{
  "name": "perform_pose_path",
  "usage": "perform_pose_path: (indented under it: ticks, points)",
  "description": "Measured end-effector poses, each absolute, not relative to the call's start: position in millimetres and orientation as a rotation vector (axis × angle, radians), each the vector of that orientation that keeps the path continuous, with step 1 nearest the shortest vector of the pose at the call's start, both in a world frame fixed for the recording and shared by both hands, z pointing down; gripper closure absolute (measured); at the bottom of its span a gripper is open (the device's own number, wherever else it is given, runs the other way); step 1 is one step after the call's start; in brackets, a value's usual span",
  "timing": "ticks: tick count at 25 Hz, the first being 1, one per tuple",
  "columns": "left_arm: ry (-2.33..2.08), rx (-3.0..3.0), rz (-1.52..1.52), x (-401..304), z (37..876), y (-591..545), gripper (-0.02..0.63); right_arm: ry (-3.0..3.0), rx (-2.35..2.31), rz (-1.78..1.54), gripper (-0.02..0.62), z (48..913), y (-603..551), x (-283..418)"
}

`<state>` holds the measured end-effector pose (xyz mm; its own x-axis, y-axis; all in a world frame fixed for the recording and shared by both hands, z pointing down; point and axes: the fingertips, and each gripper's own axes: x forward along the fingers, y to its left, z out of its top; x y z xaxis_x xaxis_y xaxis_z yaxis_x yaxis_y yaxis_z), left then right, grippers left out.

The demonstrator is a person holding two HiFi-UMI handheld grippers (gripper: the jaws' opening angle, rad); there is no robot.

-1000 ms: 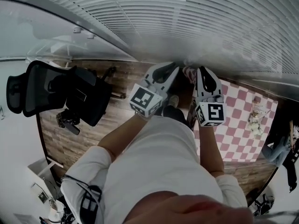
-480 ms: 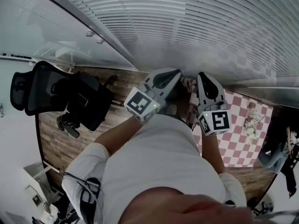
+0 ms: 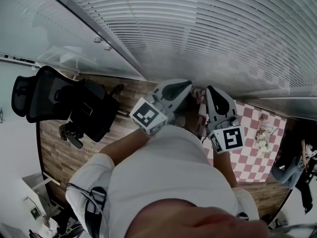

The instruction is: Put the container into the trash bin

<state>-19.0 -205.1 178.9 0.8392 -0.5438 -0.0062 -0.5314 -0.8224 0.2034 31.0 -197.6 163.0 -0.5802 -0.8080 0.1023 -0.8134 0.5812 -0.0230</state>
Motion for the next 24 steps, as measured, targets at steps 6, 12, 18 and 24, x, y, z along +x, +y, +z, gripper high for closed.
perform_pose_path:
  ticks: [6, 12, 18, 24]
  points:
    - [-0.83, 2.828, -0.105, -17.0, 171.6, -207.0, 0.574, -2.726, 1.39, 0.094, 0.565, 157.6, -198.3, 29.2]
    - [-0.831, 2.83, -0.107, -16.0, 166.9, -206.4, 0.574, -2.72, 1.394, 0.079, 0.565, 152.7, -197.5, 32.9]
    - [-0.832, 2.815, -0.111, -16.6, 167.6, -207.8, 0.574, -2.719, 1.385, 0.081, 0.565, 152.7, -198.5, 32.2]
    - [-0.825, 2.821, -0.083, -18.1, 168.9, -206.7, 0.574, -2.711, 1.381, 0.079, 0.565, 152.6, -197.4, 31.7]
